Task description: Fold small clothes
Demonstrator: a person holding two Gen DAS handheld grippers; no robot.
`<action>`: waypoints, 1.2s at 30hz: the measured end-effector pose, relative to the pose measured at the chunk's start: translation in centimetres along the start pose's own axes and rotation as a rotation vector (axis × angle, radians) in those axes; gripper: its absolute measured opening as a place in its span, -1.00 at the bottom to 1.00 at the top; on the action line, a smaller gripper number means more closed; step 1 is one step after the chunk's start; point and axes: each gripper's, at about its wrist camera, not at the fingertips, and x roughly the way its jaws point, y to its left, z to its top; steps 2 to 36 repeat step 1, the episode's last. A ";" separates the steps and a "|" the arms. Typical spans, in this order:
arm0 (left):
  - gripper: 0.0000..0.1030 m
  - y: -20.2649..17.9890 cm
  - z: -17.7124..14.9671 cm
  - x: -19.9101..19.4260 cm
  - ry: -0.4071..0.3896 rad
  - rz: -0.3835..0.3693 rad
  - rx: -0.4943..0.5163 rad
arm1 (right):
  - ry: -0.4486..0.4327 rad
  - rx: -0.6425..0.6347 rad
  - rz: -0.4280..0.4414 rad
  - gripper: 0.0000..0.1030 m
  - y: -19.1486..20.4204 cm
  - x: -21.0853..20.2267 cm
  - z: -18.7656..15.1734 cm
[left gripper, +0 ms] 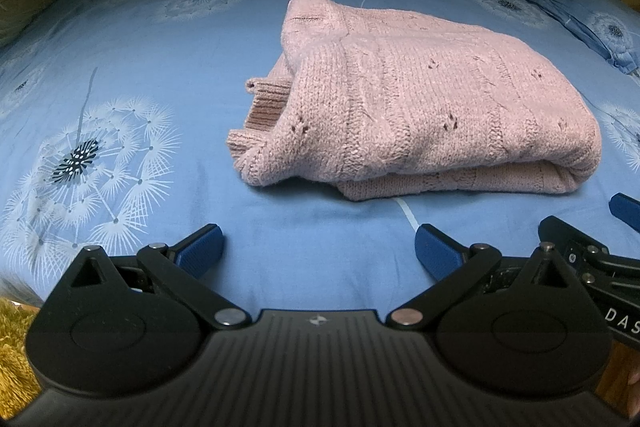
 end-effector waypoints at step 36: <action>1.00 0.0 0.0 0.0 0.000 0.000 0.000 | 0.000 0.000 0.000 0.74 0.0 0.0 0.0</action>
